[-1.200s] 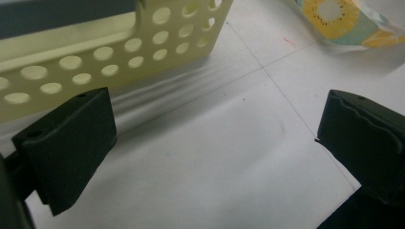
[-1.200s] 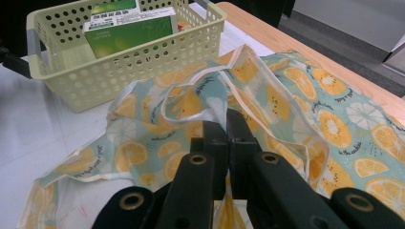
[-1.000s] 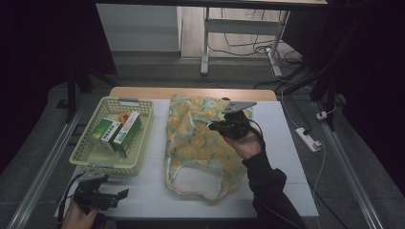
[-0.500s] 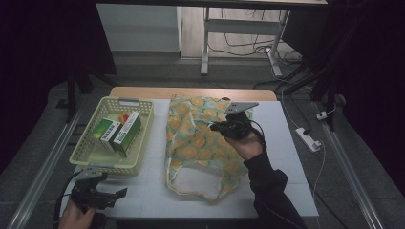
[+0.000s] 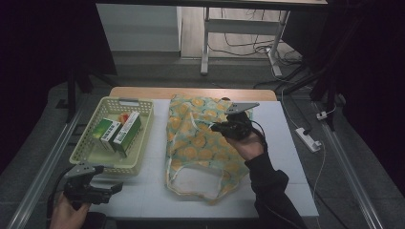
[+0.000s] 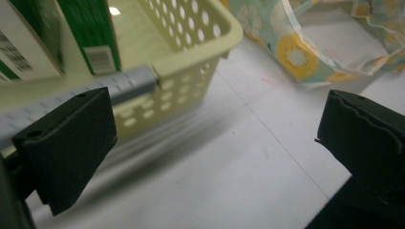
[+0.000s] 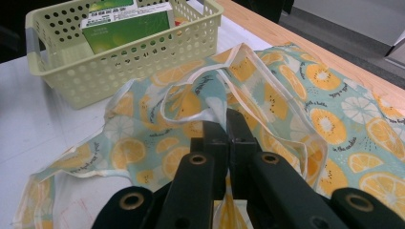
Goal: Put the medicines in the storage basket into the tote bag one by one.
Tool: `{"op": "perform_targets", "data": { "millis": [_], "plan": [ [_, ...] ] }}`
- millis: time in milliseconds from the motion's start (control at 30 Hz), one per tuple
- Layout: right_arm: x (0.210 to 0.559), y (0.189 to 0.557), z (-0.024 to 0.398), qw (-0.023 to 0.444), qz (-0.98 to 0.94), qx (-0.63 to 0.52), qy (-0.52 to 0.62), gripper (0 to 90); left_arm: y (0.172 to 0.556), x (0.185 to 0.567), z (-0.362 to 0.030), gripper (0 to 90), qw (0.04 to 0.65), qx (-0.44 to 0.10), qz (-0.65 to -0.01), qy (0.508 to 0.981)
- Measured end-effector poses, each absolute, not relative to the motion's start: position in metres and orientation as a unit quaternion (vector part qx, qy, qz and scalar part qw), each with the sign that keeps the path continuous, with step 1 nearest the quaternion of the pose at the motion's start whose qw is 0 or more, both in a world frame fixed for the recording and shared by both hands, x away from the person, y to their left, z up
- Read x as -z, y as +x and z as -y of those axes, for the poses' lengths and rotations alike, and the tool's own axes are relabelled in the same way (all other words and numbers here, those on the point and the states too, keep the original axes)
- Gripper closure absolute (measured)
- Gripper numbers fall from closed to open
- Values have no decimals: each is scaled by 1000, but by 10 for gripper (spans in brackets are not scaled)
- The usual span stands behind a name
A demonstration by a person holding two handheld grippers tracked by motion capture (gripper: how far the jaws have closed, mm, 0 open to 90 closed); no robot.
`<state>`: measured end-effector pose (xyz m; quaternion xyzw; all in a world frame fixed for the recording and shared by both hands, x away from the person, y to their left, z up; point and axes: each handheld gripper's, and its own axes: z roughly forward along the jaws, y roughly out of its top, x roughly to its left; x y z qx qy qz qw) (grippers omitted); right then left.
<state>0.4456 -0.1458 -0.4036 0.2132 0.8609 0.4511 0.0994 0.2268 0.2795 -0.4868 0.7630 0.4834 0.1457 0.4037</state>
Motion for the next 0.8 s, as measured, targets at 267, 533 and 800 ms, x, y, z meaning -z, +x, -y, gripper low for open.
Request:
{"op": "perform_targets", "data": {
  "millis": [267,533,800],
  "plan": [
    [403,446,147,98,-861,-451,214,897,236,479,-290,1,404,-163,-492,753],
    [402,445,147,101,-860,-453,212,897,255,475,-302,1,397,-176,-508,744],
    [402,445,146,99,-860,-452,212,897,275,472,-314,1,389,-195,-524,732]
  ]
}}
